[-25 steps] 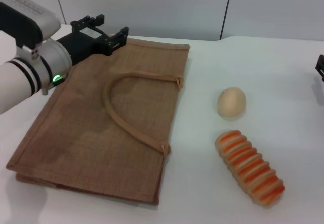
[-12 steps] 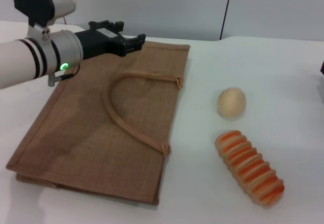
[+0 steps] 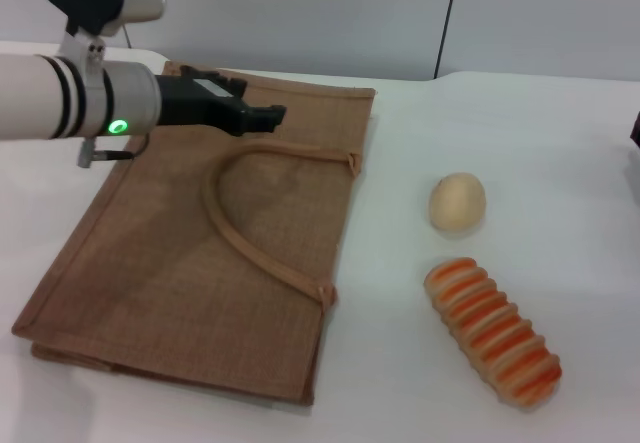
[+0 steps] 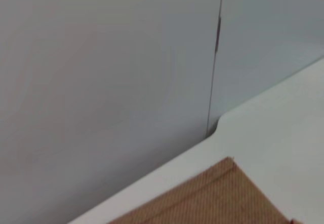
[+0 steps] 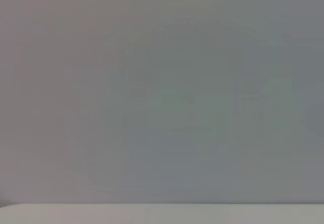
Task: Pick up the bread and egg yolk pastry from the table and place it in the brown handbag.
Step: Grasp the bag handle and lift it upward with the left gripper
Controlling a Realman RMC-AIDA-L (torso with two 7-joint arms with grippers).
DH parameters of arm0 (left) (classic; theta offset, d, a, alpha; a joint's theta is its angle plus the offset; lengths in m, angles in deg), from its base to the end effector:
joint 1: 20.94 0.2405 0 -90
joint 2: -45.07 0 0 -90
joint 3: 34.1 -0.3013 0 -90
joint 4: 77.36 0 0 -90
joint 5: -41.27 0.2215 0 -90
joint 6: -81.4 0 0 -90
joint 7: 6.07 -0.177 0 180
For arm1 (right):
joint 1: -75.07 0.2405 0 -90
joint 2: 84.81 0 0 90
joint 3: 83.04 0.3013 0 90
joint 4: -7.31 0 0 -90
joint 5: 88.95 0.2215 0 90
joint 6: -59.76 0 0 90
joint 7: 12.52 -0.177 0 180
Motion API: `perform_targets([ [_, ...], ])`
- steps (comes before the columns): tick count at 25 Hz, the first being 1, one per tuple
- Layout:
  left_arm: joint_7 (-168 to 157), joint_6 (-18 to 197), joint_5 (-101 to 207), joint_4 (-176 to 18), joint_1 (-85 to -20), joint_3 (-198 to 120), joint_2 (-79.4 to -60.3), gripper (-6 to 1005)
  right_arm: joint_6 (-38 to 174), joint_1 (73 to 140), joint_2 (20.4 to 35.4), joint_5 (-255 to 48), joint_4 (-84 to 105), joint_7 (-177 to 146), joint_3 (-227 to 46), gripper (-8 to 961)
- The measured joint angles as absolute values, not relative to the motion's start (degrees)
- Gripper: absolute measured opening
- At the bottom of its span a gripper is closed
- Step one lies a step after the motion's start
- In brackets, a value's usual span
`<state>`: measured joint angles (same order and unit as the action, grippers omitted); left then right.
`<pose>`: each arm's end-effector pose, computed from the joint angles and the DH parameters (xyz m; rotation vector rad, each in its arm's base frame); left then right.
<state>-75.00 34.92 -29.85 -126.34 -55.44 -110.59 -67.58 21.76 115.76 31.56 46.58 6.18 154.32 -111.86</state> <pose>-0.2604 0.4869 -0.0334 -2.3827 -0.6857 -0.2394 0.3936 0.4715 -0.0318 -1.5894 0.8344 0.3742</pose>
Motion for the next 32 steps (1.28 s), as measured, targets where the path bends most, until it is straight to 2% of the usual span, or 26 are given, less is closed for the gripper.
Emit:
perform_targets([
  [14, -65.30, 21.38, -11.44, -132.36, -57.38, -99.78, -67.49, 606, 21.79, 116.41, 31.47, 46.58, 6.18, 154.10, -111.86, 672],
  [32, -62.82, 19.18, -4.59, -121.58, -62.95, -94.03, -66.87, 558, 21.79, 116.88, 31.53, 46.58, 6.18, 153.93, -111.86, 670],
])
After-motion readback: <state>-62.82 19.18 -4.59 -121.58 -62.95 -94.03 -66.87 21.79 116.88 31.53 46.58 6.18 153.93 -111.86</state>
